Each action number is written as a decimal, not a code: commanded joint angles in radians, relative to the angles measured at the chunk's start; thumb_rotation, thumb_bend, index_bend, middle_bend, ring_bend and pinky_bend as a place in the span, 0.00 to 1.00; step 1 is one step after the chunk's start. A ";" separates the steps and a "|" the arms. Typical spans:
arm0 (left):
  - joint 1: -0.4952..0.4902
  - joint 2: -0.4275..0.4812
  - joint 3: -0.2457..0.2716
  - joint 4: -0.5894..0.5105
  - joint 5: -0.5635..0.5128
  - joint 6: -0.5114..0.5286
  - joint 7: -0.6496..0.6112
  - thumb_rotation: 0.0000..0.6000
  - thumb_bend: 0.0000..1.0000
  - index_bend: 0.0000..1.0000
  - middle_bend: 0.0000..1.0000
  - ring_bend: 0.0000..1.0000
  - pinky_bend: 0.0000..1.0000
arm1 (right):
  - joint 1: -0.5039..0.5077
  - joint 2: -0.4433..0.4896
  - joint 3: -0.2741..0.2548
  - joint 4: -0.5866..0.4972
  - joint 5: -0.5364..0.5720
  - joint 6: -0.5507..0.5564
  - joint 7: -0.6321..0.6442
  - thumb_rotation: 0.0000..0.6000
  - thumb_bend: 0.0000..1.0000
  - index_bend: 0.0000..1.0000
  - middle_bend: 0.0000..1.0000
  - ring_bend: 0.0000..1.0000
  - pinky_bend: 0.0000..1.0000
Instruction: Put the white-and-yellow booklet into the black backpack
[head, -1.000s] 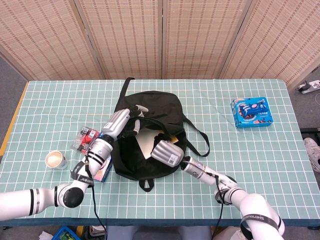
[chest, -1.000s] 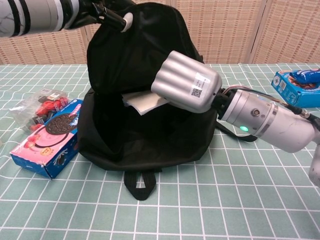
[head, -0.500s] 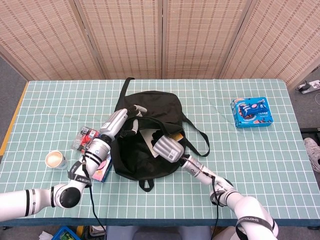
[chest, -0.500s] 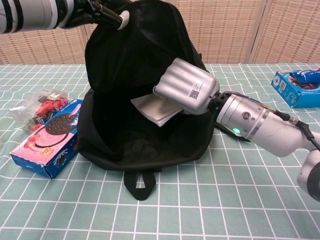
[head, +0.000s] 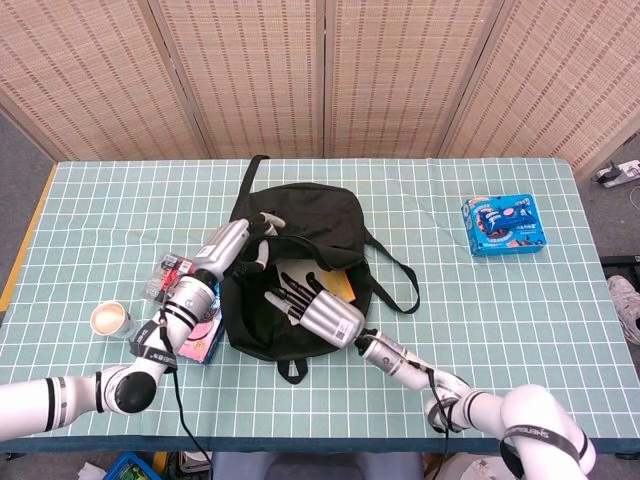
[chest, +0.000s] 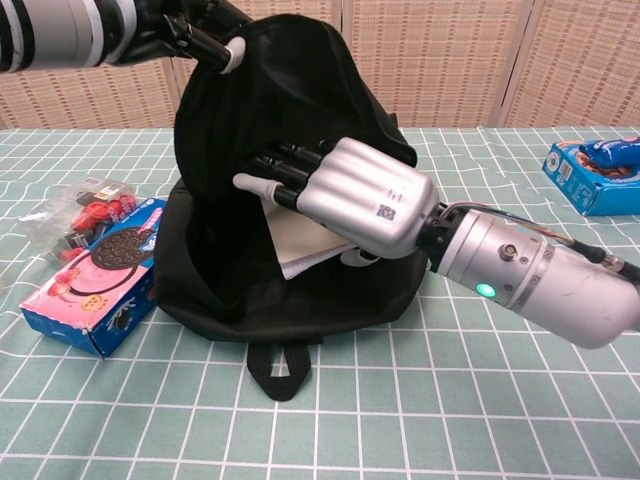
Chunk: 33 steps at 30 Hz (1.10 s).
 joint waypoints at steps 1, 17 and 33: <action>-0.002 0.002 0.006 0.004 -0.004 0.001 0.006 1.00 0.71 0.63 0.25 0.17 0.11 | -0.019 0.092 -0.029 -0.143 -0.007 -0.028 -0.033 1.00 0.00 0.00 0.00 0.02 0.28; 0.003 0.008 0.051 0.010 0.012 0.023 0.056 1.00 0.71 0.62 0.25 0.16 0.11 | -0.065 0.243 -0.047 -0.326 -0.090 0.067 -0.080 1.00 0.00 0.00 0.00 0.02 0.28; -0.094 -0.139 0.060 0.226 -0.115 0.074 0.227 1.00 0.53 0.47 0.22 0.16 0.11 | -0.219 0.491 -0.009 -0.525 -0.094 0.256 -0.127 1.00 0.00 0.00 0.00 0.02 0.28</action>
